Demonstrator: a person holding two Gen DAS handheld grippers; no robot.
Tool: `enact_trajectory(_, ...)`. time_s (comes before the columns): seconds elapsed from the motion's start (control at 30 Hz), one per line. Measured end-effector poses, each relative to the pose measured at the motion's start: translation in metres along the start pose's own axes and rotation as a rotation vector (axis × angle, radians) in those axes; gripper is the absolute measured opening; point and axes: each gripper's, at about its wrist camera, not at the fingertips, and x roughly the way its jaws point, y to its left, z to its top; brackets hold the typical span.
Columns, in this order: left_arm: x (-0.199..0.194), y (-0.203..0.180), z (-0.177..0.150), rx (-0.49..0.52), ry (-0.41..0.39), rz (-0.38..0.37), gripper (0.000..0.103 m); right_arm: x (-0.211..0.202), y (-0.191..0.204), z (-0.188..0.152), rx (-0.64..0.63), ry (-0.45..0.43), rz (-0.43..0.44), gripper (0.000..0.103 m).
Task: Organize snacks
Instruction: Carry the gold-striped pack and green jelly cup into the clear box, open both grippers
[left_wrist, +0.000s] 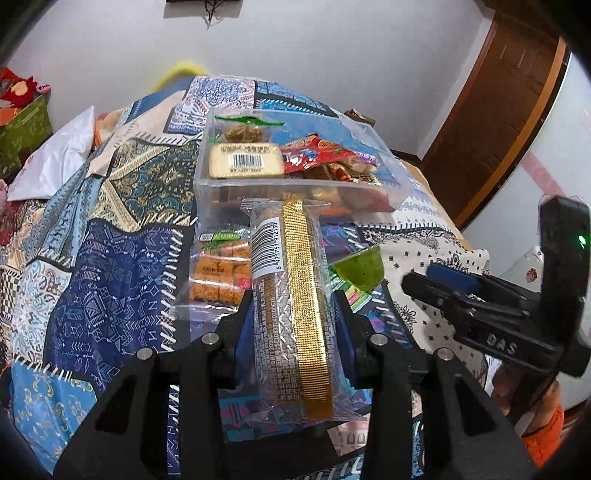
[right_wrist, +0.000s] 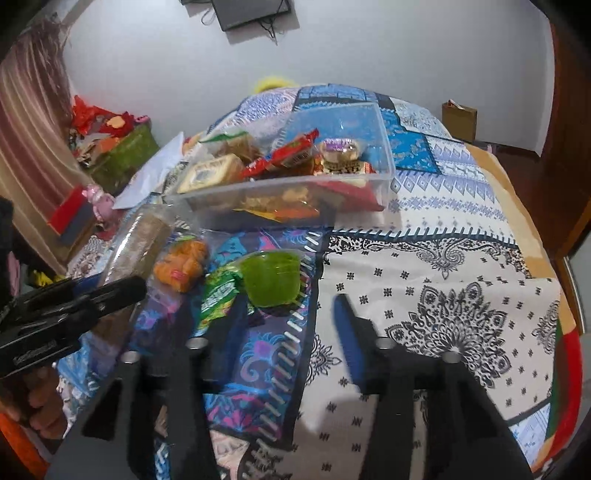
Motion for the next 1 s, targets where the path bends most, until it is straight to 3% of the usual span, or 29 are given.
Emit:
enact_trajectory(0.47,0.011,0.015,0.001,-0.031,0.015,0.011,0.039,0.062,0.008,0.022,-0.016,0.123,0.075,0.048)
enact_trajectory(0.73,0.009,0.017,0.026,-0.046,-0.033,0.008,0.039,0.037,0.01,0.021,-0.034,0.031,0.045,0.047)
enact_trajectory(1.0,0.009,0.007,0.071,-0.021,-0.11,0.01,0.039,0.002,-0.001,0.048,-0.029,-0.099,0.037,0.047)
